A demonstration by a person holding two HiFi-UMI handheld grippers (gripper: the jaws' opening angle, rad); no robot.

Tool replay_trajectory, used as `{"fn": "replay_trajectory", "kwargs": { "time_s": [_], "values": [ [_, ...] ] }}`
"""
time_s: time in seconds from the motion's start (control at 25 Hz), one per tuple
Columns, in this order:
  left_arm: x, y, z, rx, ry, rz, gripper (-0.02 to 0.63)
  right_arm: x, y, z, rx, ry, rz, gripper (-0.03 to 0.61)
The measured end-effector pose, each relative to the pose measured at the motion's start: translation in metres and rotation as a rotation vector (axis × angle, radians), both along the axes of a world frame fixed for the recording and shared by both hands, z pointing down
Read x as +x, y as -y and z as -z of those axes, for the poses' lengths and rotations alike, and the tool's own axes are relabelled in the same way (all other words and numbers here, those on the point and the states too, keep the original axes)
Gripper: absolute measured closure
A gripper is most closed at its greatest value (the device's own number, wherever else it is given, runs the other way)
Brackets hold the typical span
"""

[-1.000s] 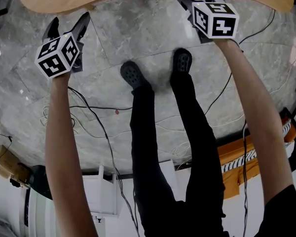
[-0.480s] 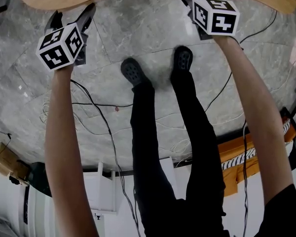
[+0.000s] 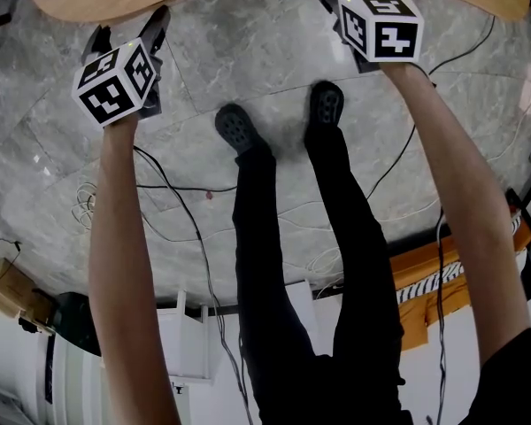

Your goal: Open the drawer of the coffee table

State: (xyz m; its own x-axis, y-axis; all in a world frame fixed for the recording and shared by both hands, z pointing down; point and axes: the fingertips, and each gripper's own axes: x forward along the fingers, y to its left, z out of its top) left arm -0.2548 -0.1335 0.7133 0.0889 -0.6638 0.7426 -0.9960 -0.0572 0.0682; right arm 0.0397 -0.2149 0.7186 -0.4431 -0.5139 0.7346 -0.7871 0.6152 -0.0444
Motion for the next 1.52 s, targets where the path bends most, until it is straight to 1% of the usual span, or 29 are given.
{"fn": "replay_trajectory", "kwargs": {
  "time_s": [0.12, 0.2, 0.48, 0.72, 0.96, 1.12, 1.24, 1.52],
  "values": [
    [0.002, -0.006, 0.0, 0.0, 0.024, -0.015, 0.169, 0.001, -0.003, 0.0, -0.004, -0.002, 0.0, 0.287],
    [0.005, -0.011, -0.001, -0.002, 0.027, -0.022, 0.169, 0.004, -0.006, 0.0, -0.007, -0.003, 0.0, 0.287],
    [0.014, -0.041, -0.001, -0.019, 0.005, 0.001, 0.17, 0.015, -0.036, -0.002, -0.048, -0.011, -0.014, 0.287],
    [0.01, -0.068, 0.002, -0.023, -0.001, 0.034, 0.17, 0.013, -0.063, 0.001, -0.078, 0.004, -0.051, 0.288],
    [0.024, -0.083, -0.003, -0.032, -0.009, 0.052, 0.17, 0.03, -0.081, -0.005, -0.103, -0.014, -0.027, 0.288],
    [0.03, -0.105, -0.004, -0.031, -0.024, 0.077, 0.17, 0.035, -0.103, -0.006, -0.12, 0.003, -0.064, 0.288],
    [0.028, -0.109, -0.003, -0.037, -0.027, 0.08, 0.17, 0.034, -0.108, -0.004, -0.133, 0.012, -0.085, 0.288],
    [0.031, -0.122, -0.003, -0.071, -0.038, 0.084, 0.17, 0.038, -0.121, -0.005, -0.174, 0.011, -0.09, 0.288]
  ]
}}
